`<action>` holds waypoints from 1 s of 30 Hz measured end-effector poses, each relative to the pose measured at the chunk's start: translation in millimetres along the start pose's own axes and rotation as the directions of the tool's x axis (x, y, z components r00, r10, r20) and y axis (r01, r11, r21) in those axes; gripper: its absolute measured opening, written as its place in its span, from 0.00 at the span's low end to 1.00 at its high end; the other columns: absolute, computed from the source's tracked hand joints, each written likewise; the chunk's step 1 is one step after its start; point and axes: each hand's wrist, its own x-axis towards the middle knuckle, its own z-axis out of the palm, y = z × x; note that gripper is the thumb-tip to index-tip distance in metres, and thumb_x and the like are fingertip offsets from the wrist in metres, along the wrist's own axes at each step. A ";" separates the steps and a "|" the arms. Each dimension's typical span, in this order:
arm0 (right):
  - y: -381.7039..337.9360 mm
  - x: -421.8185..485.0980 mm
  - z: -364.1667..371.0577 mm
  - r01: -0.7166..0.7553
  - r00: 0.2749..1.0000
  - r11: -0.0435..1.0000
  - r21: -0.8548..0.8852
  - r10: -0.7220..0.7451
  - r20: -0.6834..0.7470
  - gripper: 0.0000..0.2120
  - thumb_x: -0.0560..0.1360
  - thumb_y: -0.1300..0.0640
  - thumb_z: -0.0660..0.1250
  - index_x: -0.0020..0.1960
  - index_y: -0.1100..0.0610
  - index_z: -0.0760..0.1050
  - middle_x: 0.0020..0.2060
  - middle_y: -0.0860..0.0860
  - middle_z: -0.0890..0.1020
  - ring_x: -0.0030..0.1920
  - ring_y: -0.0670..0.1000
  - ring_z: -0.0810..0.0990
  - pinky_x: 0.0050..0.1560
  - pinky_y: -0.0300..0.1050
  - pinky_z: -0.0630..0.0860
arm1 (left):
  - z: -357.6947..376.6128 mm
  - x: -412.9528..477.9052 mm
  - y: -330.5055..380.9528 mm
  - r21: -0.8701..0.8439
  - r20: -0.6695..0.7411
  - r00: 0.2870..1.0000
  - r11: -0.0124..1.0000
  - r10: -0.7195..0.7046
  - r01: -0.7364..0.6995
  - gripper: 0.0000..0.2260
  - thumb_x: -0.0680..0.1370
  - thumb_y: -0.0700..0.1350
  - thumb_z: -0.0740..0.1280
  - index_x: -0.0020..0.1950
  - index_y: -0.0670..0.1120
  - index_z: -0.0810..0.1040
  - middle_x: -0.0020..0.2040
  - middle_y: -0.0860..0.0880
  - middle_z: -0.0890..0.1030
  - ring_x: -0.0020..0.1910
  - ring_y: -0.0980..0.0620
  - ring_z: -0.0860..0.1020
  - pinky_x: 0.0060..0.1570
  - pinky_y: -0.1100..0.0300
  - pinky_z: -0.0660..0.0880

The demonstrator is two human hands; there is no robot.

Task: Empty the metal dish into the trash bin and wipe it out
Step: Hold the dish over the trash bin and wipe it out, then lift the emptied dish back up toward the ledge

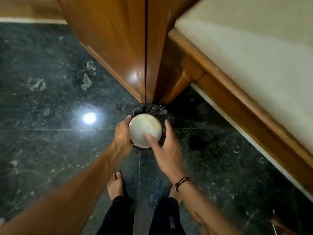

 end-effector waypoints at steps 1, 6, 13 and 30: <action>-17.9 -4.2 -6.0 -0.130 0.992 0.980 0.149 0.128 0.022 0.33 0.82 0.32 0.67 0.82 0.44 0.67 0.77 0.47 0.77 0.74 0.47 0.76 0.76 0.48 0.74 | -4.8 -18.1 7.7 0.006 0.017 1.000 1.000 0.015 -0.016 0.17 0.87 0.55 0.62 0.48 0.46 0.82 0.49 0.42 0.85 0.43 0.43 0.82 0.50 0.46 0.82; -122.6 -37.4 -59.2 -0.577 0.813 0.658 0.483 0.406 0.418 0.30 0.78 0.23 0.61 0.67 0.45 0.69 0.61 0.55 0.79 0.58 0.60 0.84 0.65 0.61 0.83 | -28.3 -119.2 58.6 0.077 0.071 0.974 0.972 0.216 -0.221 0.20 0.87 0.56 0.61 0.44 0.48 0.85 0.42 0.46 0.86 0.45 0.44 0.84 0.45 0.53 0.79; -232.1 -123.9 -130.9 -0.482 0.866 0.664 0.571 0.263 0.425 0.22 0.76 0.35 0.77 0.64 0.45 0.82 0.63 0.55 0.86 0.66 0.60 0.85 0.72 0.64 0.81 | -48.8 -268.9 131.9 0.154 0.329 0.806 0.815 0.491 -0.559 0.20 0.86 0.56 0.65 0.50 0.40 0.86 0.45 0.43 0.90 0.44 0.52 0.86 0.47 0.58 0.82; -293.3 -197.4 -385.8 0.290 0.953 0.922 0.255 -0.302 0.007 0.66 0.60 0.48 0.90 0.89 0.53 0.57 0.81 0.47 0.72 0.79 0.48 0.75 0.81 0.51 0.73 | 80.2 -453.8 254.1 0.301 0.830 0.390 0.269 0.399 -0.915 0.60 0.57 0.53 0.90 0.84 0.48 0.64 0.79 0.52 0.72 0.78 0.51 0.71 0.79 0.47 0.67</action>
